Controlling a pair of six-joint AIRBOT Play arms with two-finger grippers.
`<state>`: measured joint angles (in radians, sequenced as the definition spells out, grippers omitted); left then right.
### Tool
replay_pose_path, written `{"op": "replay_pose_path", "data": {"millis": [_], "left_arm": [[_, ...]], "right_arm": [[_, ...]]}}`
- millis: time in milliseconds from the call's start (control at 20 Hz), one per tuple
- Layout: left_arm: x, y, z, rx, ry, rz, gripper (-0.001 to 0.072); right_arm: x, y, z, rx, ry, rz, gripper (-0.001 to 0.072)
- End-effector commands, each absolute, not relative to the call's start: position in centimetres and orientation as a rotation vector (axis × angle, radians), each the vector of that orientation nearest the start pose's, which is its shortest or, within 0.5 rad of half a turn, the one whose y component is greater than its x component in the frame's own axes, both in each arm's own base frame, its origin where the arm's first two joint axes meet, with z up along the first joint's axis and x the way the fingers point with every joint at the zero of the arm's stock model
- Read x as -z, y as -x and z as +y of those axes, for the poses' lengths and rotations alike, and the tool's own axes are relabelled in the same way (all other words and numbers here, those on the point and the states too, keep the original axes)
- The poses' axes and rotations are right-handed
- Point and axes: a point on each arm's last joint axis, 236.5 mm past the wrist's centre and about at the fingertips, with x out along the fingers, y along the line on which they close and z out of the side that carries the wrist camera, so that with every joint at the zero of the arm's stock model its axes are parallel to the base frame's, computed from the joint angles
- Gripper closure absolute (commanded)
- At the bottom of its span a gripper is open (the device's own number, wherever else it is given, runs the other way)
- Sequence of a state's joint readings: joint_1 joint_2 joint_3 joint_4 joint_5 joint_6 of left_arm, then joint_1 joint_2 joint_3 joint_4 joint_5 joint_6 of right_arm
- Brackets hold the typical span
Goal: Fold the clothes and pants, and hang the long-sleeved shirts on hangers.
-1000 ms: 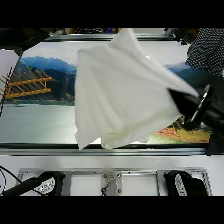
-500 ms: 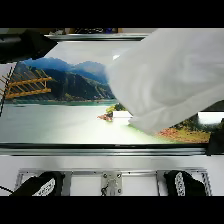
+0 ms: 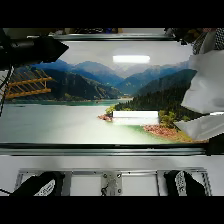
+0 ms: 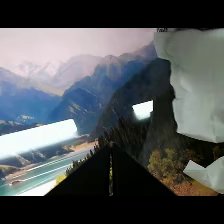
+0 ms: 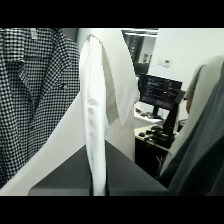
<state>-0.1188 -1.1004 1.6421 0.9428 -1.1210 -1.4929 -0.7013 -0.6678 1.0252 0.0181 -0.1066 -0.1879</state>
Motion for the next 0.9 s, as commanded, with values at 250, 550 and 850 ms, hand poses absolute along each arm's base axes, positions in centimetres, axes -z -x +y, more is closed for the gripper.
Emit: {"op": "replay_pose_path", "data": {"millis": [250,550,850], "left_arm": [[-32.0,-38.1,-17.5,0.616,0.312,0.583,0.0700],[-31.1,-37.4,-17.7,0.629,0.299,0.629,0.0700],[-30.7,-37.0,-17.8,0.636,0.294,0.651,0.0700]], "right_arm": [[-48.7,-27.2,-29.6,0.946,0.424,-0.313,0.0706],[-52.8,-26.9,-33.3,1.020,0.423,-0.392,0.0706],[-52.6,-25.6,-37.4,1.086,0.382,-0.403,0.0705]]}}
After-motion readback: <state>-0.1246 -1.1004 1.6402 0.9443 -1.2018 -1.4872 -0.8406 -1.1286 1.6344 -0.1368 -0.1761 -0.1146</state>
